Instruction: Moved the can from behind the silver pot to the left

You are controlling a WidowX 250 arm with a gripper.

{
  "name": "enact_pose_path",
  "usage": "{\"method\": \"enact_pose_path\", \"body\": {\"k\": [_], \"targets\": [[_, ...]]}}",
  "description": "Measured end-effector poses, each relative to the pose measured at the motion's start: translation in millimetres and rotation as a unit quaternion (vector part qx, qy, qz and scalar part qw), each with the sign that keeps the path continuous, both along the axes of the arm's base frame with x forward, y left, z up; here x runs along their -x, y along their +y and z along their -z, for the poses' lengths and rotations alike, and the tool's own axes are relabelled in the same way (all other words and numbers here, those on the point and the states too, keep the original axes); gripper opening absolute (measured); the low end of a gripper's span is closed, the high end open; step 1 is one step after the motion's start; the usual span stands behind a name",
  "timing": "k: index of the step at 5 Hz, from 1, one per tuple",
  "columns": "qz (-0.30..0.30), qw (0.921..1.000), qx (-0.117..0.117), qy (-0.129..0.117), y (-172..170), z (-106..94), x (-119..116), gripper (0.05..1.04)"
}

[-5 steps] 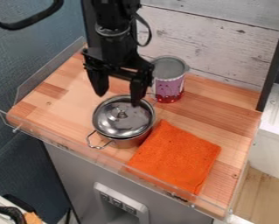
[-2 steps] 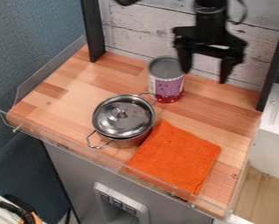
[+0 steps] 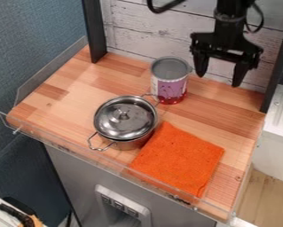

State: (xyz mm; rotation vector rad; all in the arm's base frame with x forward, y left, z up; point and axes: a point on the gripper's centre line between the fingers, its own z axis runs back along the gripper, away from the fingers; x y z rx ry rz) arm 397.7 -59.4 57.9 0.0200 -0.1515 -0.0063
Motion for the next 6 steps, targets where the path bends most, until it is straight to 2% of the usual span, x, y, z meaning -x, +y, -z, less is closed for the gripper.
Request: {"method": "enact_pose_path", "body": {"k": [2,3,5,6], "targets": [[-0.041,0.9987,-0.014,0.028,42.6,22.3,-8.1,1.001],[-0.054,0.9977,-0.015,0.038,61.3,22.9,-5.4,1.001],[-0.079,0.9933,-0.03,0.079,119.3,25.8,16.1,1.001],[-0.096,0.9905,-0.028,0.095,146.6,25.9,28.7,1.001]]}}
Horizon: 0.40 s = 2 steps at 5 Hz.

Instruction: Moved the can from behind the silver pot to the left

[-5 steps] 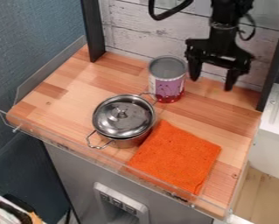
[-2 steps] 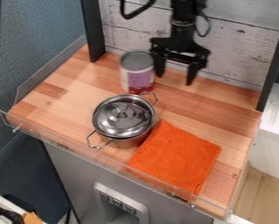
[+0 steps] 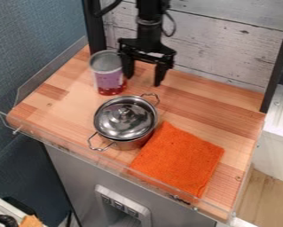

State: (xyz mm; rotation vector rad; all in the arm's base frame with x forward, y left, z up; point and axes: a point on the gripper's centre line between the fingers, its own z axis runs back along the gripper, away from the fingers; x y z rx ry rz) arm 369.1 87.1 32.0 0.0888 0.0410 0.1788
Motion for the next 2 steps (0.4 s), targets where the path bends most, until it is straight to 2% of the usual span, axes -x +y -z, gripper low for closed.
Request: {"method": "enact_pose_path", "body": {"k": [1,2], "targets": [[-0.015,0.9998,0.01,0.0,20.2,-3.7,7.5,1.001],[0.006,0.9994,0.021,-0.028,14.1,-26.3,4.5,1.001]]}}
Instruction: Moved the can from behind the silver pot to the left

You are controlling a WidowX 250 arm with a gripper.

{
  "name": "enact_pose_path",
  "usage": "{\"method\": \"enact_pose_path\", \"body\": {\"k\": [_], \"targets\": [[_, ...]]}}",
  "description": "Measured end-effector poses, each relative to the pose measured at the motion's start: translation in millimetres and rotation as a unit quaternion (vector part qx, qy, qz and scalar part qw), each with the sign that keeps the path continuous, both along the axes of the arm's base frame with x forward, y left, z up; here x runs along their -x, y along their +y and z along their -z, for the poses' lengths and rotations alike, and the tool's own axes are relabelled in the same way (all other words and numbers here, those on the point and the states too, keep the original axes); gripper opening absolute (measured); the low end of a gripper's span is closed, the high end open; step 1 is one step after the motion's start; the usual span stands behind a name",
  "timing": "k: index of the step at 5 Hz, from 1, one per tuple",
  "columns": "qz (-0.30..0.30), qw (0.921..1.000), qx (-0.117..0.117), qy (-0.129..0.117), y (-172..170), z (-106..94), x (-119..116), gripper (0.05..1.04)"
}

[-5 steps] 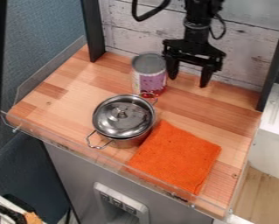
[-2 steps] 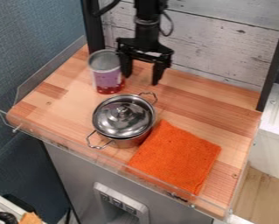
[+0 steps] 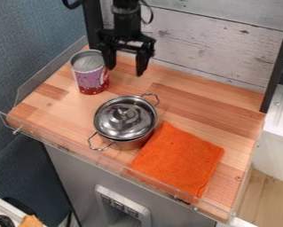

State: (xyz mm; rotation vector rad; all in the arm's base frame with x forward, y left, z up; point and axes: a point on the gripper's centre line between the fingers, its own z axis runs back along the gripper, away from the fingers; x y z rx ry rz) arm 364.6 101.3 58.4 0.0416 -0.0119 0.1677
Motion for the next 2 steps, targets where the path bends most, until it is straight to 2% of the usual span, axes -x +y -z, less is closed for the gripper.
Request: {"method": "enact_pose_path", "body": {"k": [1,2], "targets": [[0.025,0.9991,0.008,-0.035,-11.3,-25.0,-0.7,1.001],[0.039,0.9977,0.003,-0.055,-15.1,-43.8,2.9,1.001]]}}
